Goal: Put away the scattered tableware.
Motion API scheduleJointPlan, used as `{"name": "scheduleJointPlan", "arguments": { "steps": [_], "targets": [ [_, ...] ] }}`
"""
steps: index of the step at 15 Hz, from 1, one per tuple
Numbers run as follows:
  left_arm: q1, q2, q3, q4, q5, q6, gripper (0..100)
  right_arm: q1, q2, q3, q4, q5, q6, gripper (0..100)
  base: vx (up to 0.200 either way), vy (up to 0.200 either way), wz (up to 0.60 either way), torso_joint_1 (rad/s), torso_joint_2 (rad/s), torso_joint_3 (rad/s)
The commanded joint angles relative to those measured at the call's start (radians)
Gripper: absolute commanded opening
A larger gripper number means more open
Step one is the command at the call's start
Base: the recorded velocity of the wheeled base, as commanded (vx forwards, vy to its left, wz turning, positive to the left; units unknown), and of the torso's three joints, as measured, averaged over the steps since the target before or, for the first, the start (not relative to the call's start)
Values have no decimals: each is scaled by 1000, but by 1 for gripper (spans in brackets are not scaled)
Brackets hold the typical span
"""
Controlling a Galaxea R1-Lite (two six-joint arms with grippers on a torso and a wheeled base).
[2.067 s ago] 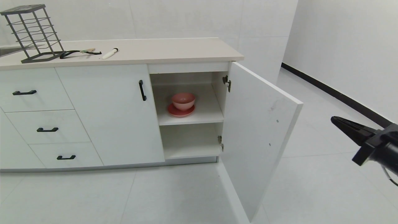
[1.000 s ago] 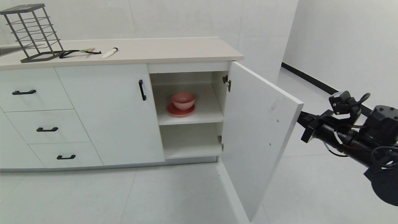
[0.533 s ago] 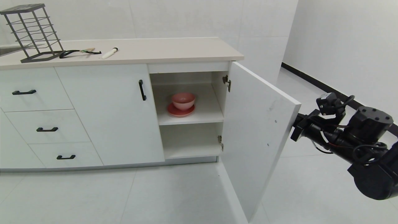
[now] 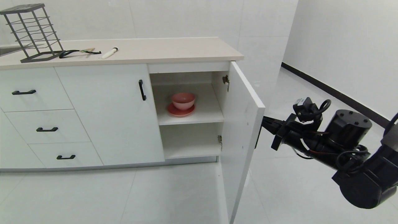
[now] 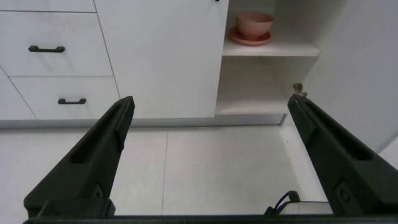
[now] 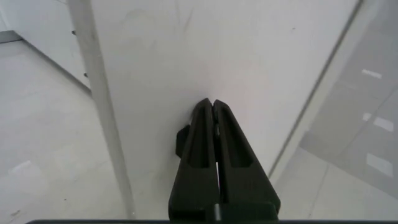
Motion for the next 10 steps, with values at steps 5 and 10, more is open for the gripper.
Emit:
{"name": "scheduleJointPlan", "arguments": {
  "steps": [5, 10],
  "targets": [
    [0, 0, 0, 0, 0, 0, 100, 104, 10, -76, -6, -20, 5, 0, 0, 0, 0, 0, 0, 0],
    [0, 0, 0, 0, 0, 0, 100, 154, 90, -186, -4, -41, 9, 0, 0, 0, 0, 0, 0, 0]
  ]
}}
